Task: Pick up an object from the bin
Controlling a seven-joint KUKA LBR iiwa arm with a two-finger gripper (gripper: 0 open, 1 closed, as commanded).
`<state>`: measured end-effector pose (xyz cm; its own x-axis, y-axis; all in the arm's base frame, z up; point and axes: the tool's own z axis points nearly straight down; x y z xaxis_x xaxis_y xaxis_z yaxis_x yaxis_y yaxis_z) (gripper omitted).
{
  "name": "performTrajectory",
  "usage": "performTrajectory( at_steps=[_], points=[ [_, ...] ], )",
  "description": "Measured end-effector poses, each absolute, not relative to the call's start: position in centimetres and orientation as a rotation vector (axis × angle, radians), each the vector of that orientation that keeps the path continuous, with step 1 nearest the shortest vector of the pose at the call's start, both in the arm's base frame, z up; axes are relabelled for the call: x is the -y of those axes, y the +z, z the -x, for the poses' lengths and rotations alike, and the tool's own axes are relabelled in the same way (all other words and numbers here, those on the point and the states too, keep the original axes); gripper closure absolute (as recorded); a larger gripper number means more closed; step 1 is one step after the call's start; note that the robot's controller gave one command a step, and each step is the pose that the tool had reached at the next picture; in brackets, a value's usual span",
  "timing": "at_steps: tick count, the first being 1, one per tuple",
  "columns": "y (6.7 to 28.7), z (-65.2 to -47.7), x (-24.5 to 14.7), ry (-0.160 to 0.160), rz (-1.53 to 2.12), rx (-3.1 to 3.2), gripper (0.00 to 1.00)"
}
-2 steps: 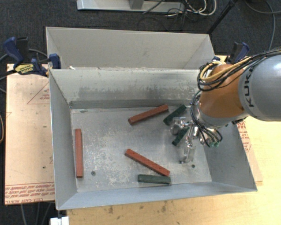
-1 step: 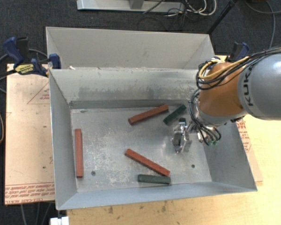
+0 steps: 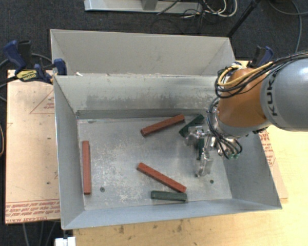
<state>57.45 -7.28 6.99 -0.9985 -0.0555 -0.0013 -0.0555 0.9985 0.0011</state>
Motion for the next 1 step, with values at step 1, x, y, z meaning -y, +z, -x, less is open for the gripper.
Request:
performTrajectory(
  at_steps=[1],
  points=[
    [13.75, -60.22, 1.24, 0.006, -0.330, -3.116, 0.00]
  ],
)
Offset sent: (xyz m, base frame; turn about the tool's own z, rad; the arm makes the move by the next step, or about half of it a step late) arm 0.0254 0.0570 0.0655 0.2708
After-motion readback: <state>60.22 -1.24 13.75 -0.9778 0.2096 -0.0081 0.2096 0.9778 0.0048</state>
